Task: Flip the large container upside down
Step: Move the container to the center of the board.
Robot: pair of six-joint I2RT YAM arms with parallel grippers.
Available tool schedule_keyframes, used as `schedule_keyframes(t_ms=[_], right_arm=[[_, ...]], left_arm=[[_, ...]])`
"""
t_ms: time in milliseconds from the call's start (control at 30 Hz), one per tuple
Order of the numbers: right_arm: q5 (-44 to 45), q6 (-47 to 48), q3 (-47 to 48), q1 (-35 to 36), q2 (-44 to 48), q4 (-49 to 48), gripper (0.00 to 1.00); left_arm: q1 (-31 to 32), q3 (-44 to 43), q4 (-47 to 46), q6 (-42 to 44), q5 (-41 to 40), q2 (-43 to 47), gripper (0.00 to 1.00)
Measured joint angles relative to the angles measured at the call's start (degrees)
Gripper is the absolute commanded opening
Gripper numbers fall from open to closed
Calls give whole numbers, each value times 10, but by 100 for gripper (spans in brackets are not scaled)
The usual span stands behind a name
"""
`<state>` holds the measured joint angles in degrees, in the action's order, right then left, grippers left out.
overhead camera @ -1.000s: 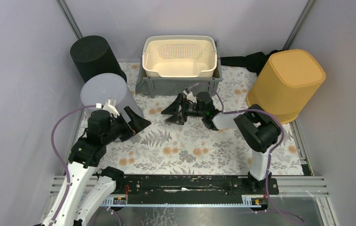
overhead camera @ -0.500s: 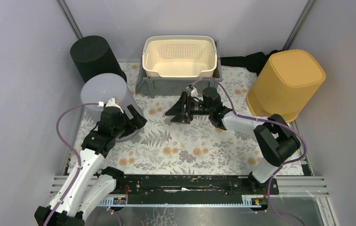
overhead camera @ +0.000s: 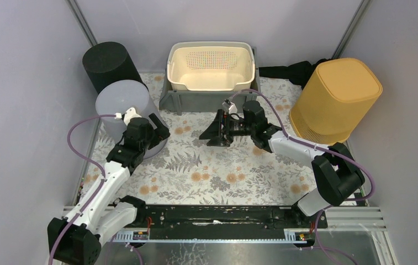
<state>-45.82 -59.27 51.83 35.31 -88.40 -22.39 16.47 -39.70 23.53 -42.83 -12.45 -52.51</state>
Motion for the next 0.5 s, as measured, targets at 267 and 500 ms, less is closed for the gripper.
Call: schedule_keyframes(t_ms=[267, 500], right_arm=[[-10, 12, -2, -5, 0, 14, 86], [-19, 16, -10, -9, 1, 16, 86]], left_arm=[[-28, 1, -17, -6, -35, -16, 100], [-70, -2, -33, -7, -54, -35, 100]])
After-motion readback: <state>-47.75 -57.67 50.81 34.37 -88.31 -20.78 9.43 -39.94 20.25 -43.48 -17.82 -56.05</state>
